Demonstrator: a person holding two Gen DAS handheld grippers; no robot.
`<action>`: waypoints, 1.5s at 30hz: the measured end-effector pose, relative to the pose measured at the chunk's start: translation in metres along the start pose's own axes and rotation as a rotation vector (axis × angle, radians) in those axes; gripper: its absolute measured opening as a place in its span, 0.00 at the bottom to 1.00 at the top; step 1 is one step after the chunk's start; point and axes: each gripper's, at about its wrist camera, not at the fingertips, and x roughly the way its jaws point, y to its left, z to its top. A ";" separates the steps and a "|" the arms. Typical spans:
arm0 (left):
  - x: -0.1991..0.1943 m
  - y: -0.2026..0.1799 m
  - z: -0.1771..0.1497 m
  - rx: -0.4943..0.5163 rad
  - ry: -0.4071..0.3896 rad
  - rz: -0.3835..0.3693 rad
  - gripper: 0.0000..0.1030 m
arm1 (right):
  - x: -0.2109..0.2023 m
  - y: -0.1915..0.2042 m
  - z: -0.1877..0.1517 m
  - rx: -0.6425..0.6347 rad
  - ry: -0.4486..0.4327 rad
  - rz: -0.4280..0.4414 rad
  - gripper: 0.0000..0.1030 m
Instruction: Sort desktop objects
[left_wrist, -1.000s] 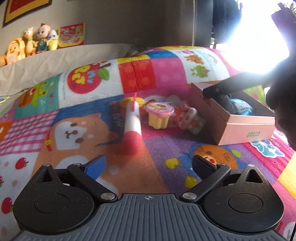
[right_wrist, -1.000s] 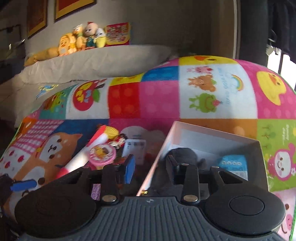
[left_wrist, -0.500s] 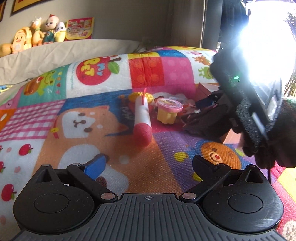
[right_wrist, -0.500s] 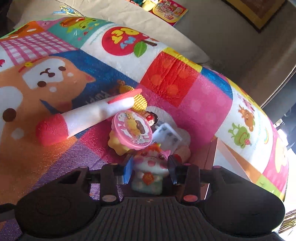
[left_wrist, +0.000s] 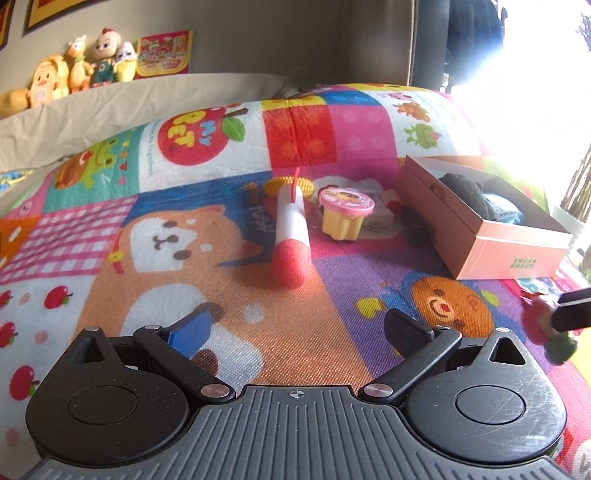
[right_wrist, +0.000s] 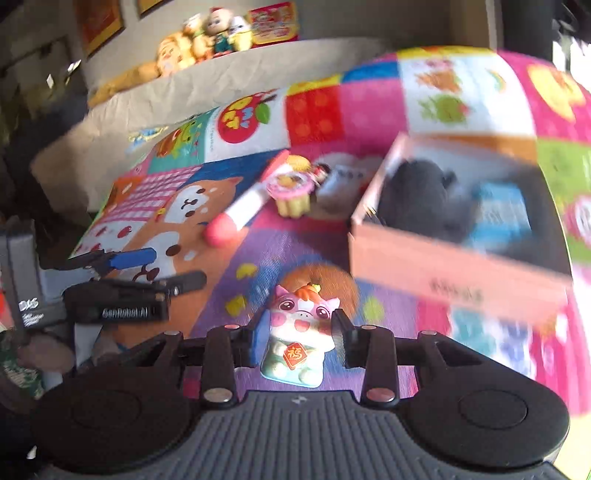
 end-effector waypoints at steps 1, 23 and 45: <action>0.000 -0.002 0.000 0.013 -0.003 0.006 0.99 | -0.002 -0.004 -0.009 0.007 -0.013 -0.025 0.36; 0.108 -0.061 0.077 0.111 -0.016 0.057 0.74 | -0.021 -0.053 -0.082 0.245 -0.312 -0.181 0.96; -0.030 -0.081 -0.012 0.173 0.052 -0.288 0.67 | -0.016 -0.059 -0.082 0.295 -0.279 -0.171 1.00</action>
